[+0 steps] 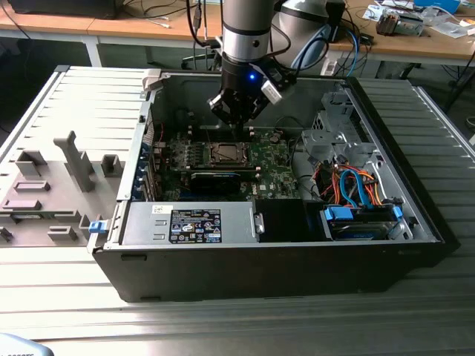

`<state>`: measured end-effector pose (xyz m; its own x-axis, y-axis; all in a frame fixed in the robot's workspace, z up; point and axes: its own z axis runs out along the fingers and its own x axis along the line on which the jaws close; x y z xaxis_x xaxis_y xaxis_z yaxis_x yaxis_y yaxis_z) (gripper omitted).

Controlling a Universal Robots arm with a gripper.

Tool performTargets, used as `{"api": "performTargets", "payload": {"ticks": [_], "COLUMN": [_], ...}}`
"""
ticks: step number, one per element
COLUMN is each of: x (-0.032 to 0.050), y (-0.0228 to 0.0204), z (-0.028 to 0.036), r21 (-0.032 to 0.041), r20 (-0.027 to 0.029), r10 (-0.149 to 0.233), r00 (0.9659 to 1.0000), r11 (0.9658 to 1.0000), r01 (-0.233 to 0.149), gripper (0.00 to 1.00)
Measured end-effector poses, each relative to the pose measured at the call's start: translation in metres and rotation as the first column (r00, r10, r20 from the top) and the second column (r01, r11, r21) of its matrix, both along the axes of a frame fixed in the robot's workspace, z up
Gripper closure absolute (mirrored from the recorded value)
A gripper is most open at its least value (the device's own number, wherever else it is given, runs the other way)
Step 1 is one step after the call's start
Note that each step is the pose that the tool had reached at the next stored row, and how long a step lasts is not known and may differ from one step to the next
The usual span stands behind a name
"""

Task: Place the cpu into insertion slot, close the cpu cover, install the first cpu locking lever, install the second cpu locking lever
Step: 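Install the first cpu locking lever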

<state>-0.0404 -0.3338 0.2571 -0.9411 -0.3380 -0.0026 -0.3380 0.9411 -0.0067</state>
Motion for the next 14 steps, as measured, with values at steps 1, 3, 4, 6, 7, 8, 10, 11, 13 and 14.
{"api": "performTargets", "payload": {"ticks": [1, 3, 4, 6, 7, 8, 10, 11, 13, 14], "x": [0.0000, 0.0000, 0.0000, 0.0000, 0.0000, 0.0000, 0.0000, 0.0000, 0.0000, 0.0000], "y": [0.0000, 0.0000, 0.0000, 0.0000, 0.0000, 0.0000, 0.0000, 0.0000, 0.0000, 0.0000], "z": [0.0000, 0.0000, 0.0000, 0.0000, 0.0000, 0.0000, 0.0000, 0.0000, 0.0000, 0.0000], "r21": [0.0000, 0.0000, 0.0000, 0.0000, 0.0000, 0.0000, 0.0000, 0.0000, 0.0000, 0.0000], "r20": [0.0000, 0.0000, 0.0000, 0.0000, 0.0000, 0.0000, 0.0000, 0.0000, 0.0000, 0.0000], "r10": [0.004, 0.013, 0.017, 0.024, 0.028, 0.033, 0.041, 0.044, 0.056, 0.061], "r00": [1.0000, 0.9999, 0.9999, 0.9997, 0.9996, 0.9995, 0.9991, 0.9990, 0.9984, 0.9982], "r11": [1.0000, 0.9999, 0.9999, 0.9997, 0.9996, 0.9995, 0.9991, 0.9990, 0.9984, 0.9982], "r01": [-0.004, -0.013, -0.017, -0.024, -0.028, -0.033, -0.041, -0.044, -0.056, -0.061], "gripper": [0.89, 0.89, 0.89, 0.89, 0.89, 0.89, 0.89, 0.89, 0.89, 0.89]}}
